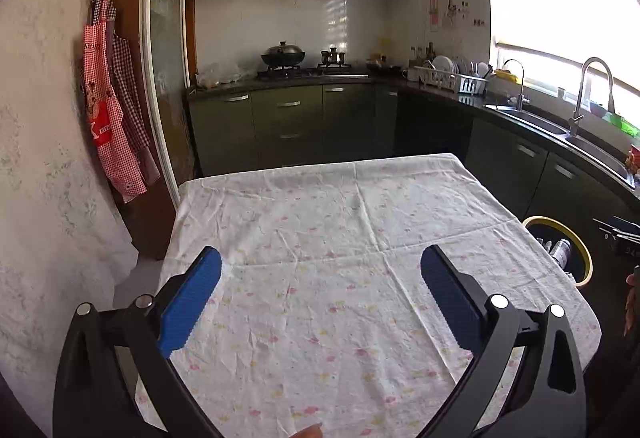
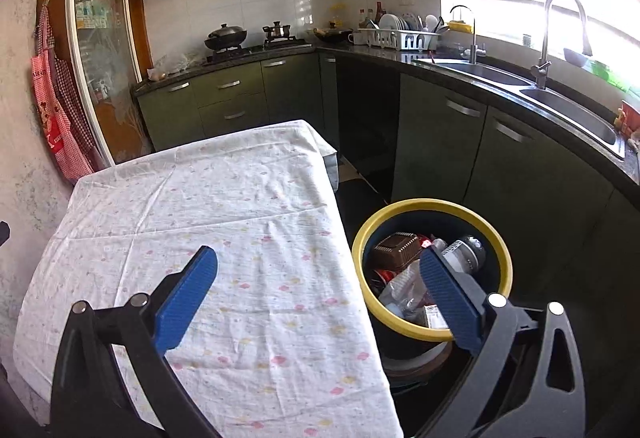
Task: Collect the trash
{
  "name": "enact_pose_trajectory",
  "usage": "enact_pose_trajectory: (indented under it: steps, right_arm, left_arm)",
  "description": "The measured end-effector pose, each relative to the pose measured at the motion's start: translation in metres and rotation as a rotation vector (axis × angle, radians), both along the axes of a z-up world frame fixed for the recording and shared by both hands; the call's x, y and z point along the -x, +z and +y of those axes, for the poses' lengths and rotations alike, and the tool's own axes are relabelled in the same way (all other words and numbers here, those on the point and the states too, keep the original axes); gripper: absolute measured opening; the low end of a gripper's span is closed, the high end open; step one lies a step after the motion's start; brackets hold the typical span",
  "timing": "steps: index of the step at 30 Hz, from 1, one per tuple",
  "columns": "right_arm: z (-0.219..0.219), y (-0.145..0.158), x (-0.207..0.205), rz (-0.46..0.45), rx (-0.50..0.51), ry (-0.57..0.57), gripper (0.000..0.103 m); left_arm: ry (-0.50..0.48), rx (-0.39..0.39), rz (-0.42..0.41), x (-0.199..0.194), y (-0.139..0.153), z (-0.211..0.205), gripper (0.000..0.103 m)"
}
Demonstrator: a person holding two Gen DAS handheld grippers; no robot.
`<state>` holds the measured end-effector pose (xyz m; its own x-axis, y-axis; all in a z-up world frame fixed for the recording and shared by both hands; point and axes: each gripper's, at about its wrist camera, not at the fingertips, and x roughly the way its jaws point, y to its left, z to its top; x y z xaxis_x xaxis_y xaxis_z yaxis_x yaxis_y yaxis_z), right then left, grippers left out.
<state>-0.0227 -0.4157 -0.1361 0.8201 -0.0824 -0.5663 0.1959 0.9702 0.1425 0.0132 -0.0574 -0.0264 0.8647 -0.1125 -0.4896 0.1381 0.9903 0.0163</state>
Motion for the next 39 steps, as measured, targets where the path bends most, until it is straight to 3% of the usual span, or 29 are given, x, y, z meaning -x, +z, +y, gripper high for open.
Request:
enact_pose_trajectory:
  steps: [4, 17, 30, 39]
  right_arm:
    - [0.013, 0.000, 0.015, 0.014, 0.005, -0.009, 0.097]
    - [0.031, 0.002, 0.035, 0.028, 0.075, -0.003, 0.097]
    - [0.026, -0.001, 0.035, 0.032, 0.063, -0.007, 0.097]
    - [0.027, 0.003, 0.032, 0.026, 0.066, -0.004, 0.097]
  left_arm:
    - [-0.030, 0.036, 0.027, 0.008, -0.004, 0.004, 0.099]
    - [-0.022, 0.035, 0.044, 0.025, -0.013, 0.003, 0.098]
    - [0.000, 0.035, 0.010, 0.039, -0.002, 0.002, 0.099]
    - [-0.019, 0.036, 0.039, 0.036, -0.007, -0.001, 0.099]
